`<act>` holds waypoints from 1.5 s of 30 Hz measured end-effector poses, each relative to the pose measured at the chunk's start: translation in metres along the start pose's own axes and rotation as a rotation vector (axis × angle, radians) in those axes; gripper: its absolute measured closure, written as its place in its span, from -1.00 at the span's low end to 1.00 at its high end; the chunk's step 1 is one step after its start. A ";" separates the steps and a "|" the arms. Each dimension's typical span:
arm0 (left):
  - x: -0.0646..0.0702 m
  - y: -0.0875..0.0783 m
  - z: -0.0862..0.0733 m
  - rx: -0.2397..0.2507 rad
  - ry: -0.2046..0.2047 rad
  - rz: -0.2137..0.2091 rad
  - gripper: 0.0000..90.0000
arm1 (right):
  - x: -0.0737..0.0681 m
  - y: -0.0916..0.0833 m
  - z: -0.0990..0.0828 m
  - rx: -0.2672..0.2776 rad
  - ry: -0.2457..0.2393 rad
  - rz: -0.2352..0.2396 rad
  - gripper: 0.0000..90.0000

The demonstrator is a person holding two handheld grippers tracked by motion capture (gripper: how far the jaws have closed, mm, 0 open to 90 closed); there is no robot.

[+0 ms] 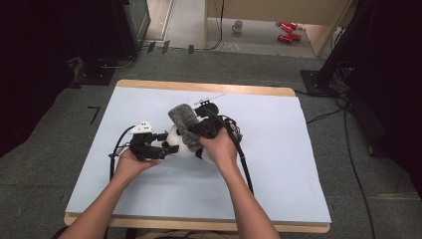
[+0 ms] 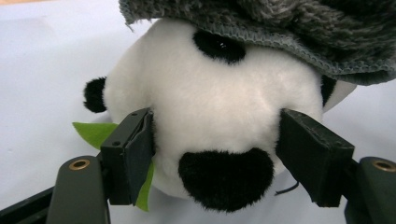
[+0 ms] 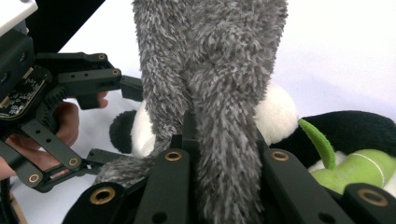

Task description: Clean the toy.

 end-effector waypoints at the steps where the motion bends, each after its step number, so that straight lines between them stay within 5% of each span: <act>1: 0.001 0.001 0.000 -0.005 0.005 0.008 -0.32 | -0.001 0.000 0.001 -0.002 -0.001 0.000 0.76; 8: 0.009 0.002 0.005 -0.012 0.017 0.086 0.11 | -0.018 -0.003 0.017 0.027 0.004 0.040 0.76; 12: 0.010 0.001 0.006 -0.016 0.003 0.095 0.15 | -0.029 0.015 0.017 -0.017 -0.025 0.019 0.76; 16: 0.006 0.001 0.004 -0.023 0.002 0.081 0.19 | -0.023 0.026 0.009 -0.015 -0.006 0.030 0.76; 20: 0.006 0.000 0.005 -0.025 0.010 0.064 0.21 | -0.016 0.018 0.004 -0.009 -0.045 0.004 0.75; 25: 0.007 0.001 0.006 -0.022 0.001 0.071 0.24 | -0.002 0.003 0.000 -0.007 -0.014 -0.025 0.75; 28: 0.005 0.000 0.006 -0.019 -0.013 0.060 0.24 | 0.007 -0.007 -0.001 -0.011 -0.012 -0.092 0.76; 34: 0.007 0.000 0.006 -0.009 -0.012 0.049 0.24 | 0.026 -0.018 -0.002 -0.014 0.031 -0.111 0.76; 39: 0.004 -0.001 0.005 -0.012 -0.022 0.043 0.24 | 0.021 -0.024 0.004 0.010 0.037 -0.090 0.77; 45: 0.006 -0.001 0.005 -0.010 -0.018 0.057 0.23 | -0.002 -0.031 0.019 0.048 0.004 -0.045 0.77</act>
Point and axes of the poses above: each handheld gripper's, and its own axes: y roughly forward along the jaws, z roughly out of its top, x roughly to its right, the point moved 1 cm from there along y, roughly forward along the jaws, and after that the axes turned 3 degrees about -x, right-handed, at the moved point
